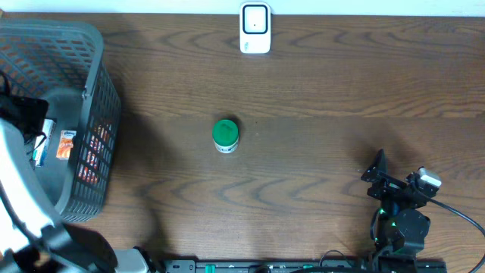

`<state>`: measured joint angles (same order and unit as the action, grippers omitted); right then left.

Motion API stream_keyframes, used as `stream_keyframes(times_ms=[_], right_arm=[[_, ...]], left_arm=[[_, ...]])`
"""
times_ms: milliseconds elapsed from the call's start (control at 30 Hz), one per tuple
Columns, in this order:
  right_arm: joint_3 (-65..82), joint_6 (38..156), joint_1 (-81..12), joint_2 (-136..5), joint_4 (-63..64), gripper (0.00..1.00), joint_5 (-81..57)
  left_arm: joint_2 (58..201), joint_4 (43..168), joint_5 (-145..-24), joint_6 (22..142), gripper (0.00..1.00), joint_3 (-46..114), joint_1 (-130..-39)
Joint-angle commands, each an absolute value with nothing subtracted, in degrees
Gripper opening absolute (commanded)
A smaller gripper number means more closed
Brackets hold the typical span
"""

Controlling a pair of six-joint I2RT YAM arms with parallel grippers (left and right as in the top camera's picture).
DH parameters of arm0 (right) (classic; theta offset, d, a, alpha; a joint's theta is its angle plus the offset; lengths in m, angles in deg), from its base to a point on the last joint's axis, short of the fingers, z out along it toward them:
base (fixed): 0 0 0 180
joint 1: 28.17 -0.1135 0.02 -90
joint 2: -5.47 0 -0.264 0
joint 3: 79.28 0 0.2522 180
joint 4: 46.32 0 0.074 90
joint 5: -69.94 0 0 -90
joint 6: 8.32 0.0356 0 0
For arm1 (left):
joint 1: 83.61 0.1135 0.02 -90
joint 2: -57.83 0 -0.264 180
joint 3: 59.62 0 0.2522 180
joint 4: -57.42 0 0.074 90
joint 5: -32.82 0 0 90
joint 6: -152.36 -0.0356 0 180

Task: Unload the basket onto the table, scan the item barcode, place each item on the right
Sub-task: 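Lift the jar out and place it upright on the table center, then reach the left gripper into the basket and grasp the orange box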

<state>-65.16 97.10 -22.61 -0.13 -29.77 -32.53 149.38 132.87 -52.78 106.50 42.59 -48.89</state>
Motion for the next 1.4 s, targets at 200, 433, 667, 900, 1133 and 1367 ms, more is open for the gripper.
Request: stream_keyframes(times_ms=[200, 433, 667, 900, 1133, 1367], right_arm=[[-65.21, 96.40, -22.26, -0.07, -29.53, 0.99, -33.08], [-65.21, 96.42, -22.26, -0.07, -29.53, 0.99, -33.08], [-65.21, 96.42, -22.26, -0.07, -29.53, 0.99, -33.08], [-65.21, 96.42, -22.26, -0.07, -29.53, 0.99, -33.08], [-65.21, 96.42, -22.26, -0.07, -29.53, 0.99, -33.08], [-65.21, 96.42, -22.26, -0.07, -29.53, 0.99, -33.08]], left_arm=[[167.69, 130.19, -53.19, 110.94, 0.95, 42.54, -48.72], [172.33, 127.00, -53.15, 110.94, 0.95, 42.54, -49.73], [172.72, 124.18, -53.17, 111.01, 0.96, 42.54, -51.91], [172.74, 124.24, -53.13, 112.01, 0.96, 42.46, -52.85], [172.74, 125.27, -53.13, 112.45, 0.96, 40.45, -52.79], [172.76, 125.44, -51.21, 113.13, 0.96, 39.33, -52.79]])
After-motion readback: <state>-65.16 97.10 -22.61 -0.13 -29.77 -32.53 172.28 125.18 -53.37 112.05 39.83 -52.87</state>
